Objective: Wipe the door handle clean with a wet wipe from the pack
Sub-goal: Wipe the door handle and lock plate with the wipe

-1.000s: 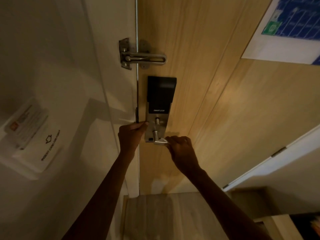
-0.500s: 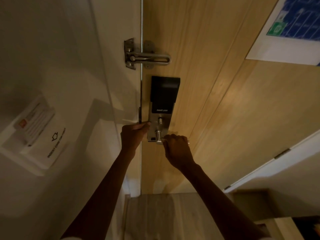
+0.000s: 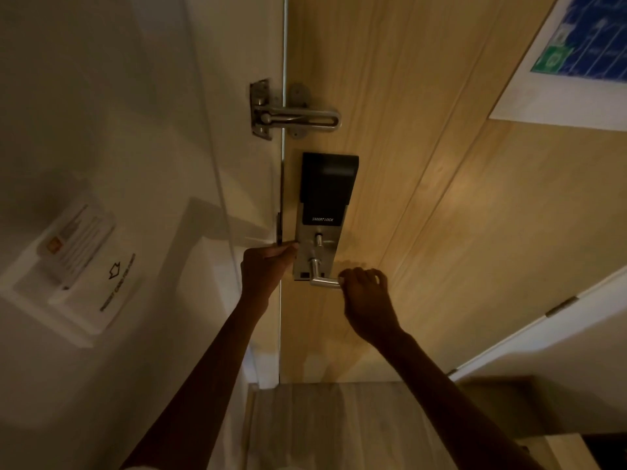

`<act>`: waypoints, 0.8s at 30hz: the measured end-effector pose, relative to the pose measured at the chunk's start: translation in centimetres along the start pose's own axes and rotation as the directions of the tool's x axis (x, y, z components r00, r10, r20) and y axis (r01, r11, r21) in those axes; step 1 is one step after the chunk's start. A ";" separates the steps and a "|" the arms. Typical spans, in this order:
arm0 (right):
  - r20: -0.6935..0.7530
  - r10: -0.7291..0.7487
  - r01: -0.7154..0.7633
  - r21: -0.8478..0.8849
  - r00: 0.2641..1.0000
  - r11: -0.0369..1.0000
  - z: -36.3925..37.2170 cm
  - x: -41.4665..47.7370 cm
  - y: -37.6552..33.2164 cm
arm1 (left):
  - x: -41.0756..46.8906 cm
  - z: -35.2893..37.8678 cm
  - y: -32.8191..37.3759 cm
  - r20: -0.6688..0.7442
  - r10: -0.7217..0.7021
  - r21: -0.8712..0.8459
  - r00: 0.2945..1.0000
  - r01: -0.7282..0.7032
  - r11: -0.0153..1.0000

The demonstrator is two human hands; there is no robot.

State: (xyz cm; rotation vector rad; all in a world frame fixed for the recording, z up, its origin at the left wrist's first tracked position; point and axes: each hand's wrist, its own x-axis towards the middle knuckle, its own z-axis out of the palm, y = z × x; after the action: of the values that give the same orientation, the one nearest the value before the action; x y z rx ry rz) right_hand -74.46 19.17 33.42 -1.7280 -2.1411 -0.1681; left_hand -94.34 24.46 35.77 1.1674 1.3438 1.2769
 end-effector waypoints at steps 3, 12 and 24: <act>-0.037 -0.016 0.023 0.189 0.999 0.982 0.8 0.3 -2.6 | -0.4 0.3 0.3 -0.027 0.072 0.115 0.997 -0.068 0.991; -0.118 -0.020 0.060 0.347 0.993 0.936 -0.8 0.5 0.8 | -0.5 0.4 0.5 -0.056 0.132 0.174 0.990 -0.121 0.977; -0.165 -0.225 0.260 0.230 0.960 0.938 0.0 -0.7 1.0 | -0.7 0.6 1.0 -0.058 0.318 0.367 0.946 -0.276 0.888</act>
State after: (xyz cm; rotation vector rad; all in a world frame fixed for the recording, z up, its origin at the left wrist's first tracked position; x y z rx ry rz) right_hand -73.35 18.72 33.05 -1.2730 -2.1637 -0.0751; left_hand -93.59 23.82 36.72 1.6223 1.5714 1.3693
